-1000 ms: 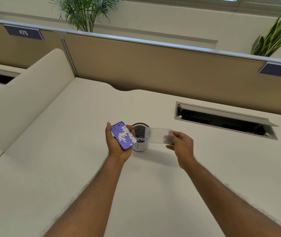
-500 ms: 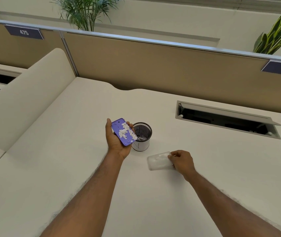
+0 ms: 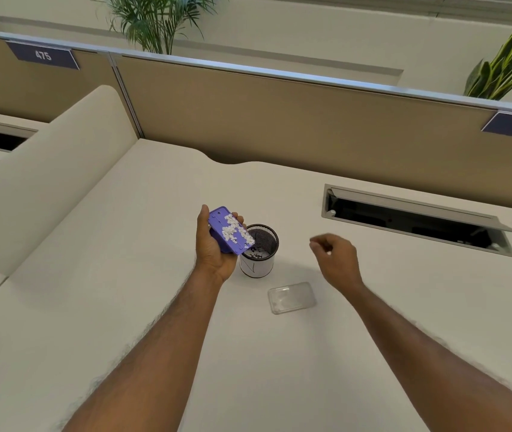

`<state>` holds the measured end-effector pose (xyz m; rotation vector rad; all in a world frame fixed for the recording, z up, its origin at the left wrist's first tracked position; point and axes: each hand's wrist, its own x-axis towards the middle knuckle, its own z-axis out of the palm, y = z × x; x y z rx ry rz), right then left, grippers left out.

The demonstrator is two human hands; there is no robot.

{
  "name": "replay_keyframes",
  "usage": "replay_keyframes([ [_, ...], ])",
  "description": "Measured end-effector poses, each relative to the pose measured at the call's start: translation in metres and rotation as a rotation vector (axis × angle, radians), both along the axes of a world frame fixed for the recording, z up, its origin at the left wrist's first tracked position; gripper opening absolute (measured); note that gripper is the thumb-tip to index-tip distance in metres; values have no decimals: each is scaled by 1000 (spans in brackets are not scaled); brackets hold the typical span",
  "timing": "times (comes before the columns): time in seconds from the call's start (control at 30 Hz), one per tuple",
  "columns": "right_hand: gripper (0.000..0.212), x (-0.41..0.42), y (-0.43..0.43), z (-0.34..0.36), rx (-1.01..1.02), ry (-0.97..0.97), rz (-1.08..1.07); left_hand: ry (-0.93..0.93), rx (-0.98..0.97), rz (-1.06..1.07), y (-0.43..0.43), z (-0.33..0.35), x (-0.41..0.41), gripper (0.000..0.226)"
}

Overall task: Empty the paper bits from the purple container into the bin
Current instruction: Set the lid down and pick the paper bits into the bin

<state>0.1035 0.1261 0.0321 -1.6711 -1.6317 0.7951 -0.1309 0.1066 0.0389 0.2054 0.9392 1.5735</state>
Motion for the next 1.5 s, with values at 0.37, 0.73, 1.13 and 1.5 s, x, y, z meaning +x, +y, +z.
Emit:
replay_keyframes([
  [0.37, 22, -83, 34, 61, 252, -190, 594, 150, -36, -63, 15, 1, 7, 47],
  [0.73, 35, -93, 45, 54, 266, -414, 754, 149, -51, -63, 22, 0, 2, 56],
  [1.13, 34, -77, 34, 39, 231, -371, 739, 160, -21, -37, 25, 1, 0, 50],
  [1.5, 30, -78, 31, 40, 236, -296, 702, 152, -12, -22, 25, 0, 0, 45],
])
